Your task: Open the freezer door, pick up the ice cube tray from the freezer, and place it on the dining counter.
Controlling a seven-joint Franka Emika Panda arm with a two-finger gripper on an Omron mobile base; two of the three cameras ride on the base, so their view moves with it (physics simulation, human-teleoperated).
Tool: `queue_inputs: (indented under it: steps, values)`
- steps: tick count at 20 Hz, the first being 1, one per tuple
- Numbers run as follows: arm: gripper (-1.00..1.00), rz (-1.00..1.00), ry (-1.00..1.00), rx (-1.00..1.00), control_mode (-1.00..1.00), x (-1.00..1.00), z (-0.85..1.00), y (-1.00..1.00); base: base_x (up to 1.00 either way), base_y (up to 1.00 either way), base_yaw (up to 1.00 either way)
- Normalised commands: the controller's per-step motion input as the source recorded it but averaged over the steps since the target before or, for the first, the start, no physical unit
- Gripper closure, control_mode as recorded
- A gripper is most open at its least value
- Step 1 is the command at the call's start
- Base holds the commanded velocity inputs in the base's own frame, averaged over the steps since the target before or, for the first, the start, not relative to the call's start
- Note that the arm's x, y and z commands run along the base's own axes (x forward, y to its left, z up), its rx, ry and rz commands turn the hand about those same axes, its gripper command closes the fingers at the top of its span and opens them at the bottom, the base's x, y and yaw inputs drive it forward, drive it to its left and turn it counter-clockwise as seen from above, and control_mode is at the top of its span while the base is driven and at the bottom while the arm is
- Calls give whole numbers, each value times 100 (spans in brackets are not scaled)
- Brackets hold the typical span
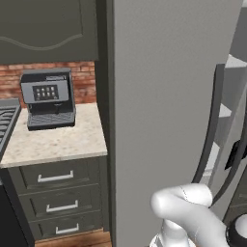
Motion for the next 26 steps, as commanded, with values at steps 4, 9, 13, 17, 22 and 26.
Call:
queue_inputs:
  steps: [4, 9, 13, 17, 22, 26]
  values:
    - [100, -1, 0, 0, -100, -57, 0, -44, 0, 0, 0]
    - [100, 0, 0, 0, -100, -56, 0, -46, 0, 0, 0]
    - [100, 0, 0, 0, -100, -53, 0, -44, 0, 0, 0]
    - [100, 0, 0, 0, -100, -49, 0, -41, 0, 0, 0]
    - [100, 0, 0, 0, -100, -32, 0, -22, 0, 0, 0]
    - [-100, 0, 0, 0, -100, -11, 0, -1, 0, 0, 0]
